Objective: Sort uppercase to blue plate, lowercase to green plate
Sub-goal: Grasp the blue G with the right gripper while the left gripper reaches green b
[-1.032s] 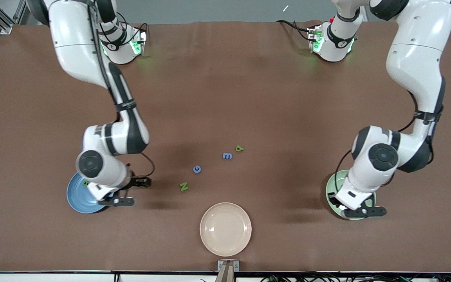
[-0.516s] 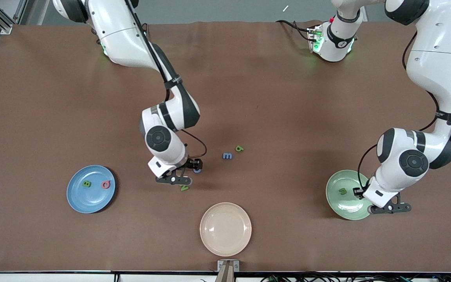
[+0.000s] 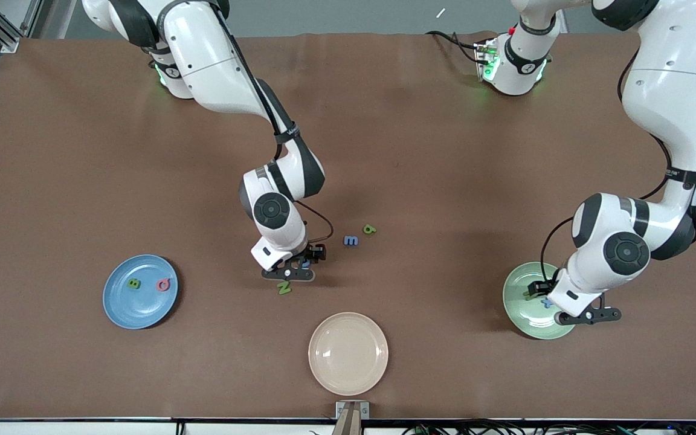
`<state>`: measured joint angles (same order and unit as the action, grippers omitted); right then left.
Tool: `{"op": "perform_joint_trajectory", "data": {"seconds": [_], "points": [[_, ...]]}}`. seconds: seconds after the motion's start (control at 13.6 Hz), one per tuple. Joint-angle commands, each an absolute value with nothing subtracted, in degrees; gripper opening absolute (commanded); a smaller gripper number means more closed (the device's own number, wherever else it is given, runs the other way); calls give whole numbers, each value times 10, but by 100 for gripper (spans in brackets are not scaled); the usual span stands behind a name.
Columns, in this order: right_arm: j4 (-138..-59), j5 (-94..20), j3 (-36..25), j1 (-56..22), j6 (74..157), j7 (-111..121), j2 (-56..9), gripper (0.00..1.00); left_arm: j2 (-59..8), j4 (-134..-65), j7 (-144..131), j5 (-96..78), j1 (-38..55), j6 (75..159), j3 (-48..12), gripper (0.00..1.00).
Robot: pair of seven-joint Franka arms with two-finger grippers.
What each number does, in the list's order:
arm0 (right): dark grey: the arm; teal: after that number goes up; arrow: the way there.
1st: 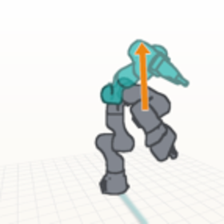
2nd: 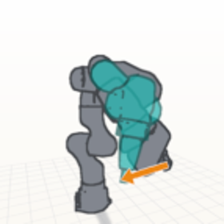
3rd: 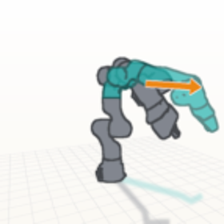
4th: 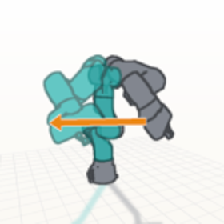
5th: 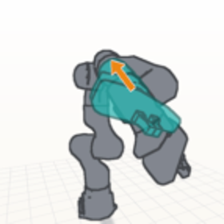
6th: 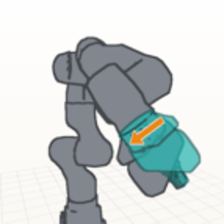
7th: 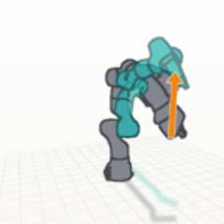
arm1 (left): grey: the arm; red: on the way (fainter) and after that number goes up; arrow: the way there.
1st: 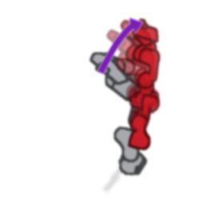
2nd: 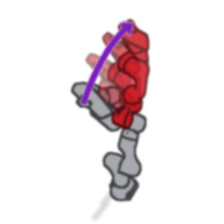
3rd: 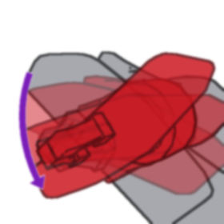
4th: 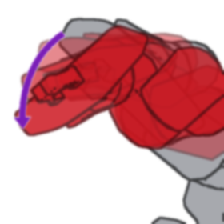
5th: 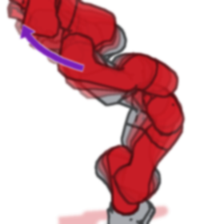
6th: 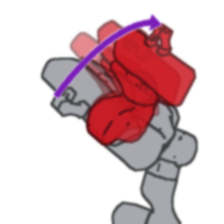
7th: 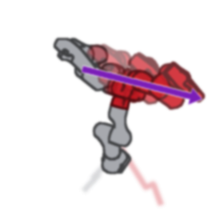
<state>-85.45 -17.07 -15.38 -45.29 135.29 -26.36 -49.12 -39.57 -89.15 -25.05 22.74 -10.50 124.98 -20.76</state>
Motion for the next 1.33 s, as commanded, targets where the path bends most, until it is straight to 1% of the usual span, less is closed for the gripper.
{"op": "perform_joint_trajectory", "data": {"seconds": [0.0, 0.15, 0.22, 0.37, 0.52, 0.74, 0.96, 1.03, 1.25], "points": [[-860, -171, -157, -460, 1361, -262, -489, 58, -360, -905, -324, 219, -100, 1182, -262, 99], [-860, -171, -157, -460, 1361, -260, -489, 33, -363, -906, -397, 219, -98, 1179, -313, 94], [-860, -171, -157, -460, 1361, -259, -489, 23, -367, -906, -451, 219, -89, 1179, -334, 92], [-859, -171, -158, -457, 1359, -258, -487, 5, -379, -904, -541, 219, -47, 1179, -344, 88], [-856, -171, -170, -441, 1347, -256, -473, 4, -391, -900, -553, 218, -5, 1184, -344, 78], [-843, -167, -210, -391, 1307, -178, -462, 4, -411, -899, -571, 211, 39, 1202, -344, 70], [-844, -168, -262, -360, 1301, -65, -455, 5, -435, -900, -696, 208, 89, 1250, -340, 68], [-844, -170, -270, -340, 1300, -21, -455, 5, -445, -899, -748, 210, 111, 1255, -332, 68], [-844, -177, -267, -271, 1278, 103, -454, 6, -454, -900, -819, 211, 154, 1287, -295, 65]]}}
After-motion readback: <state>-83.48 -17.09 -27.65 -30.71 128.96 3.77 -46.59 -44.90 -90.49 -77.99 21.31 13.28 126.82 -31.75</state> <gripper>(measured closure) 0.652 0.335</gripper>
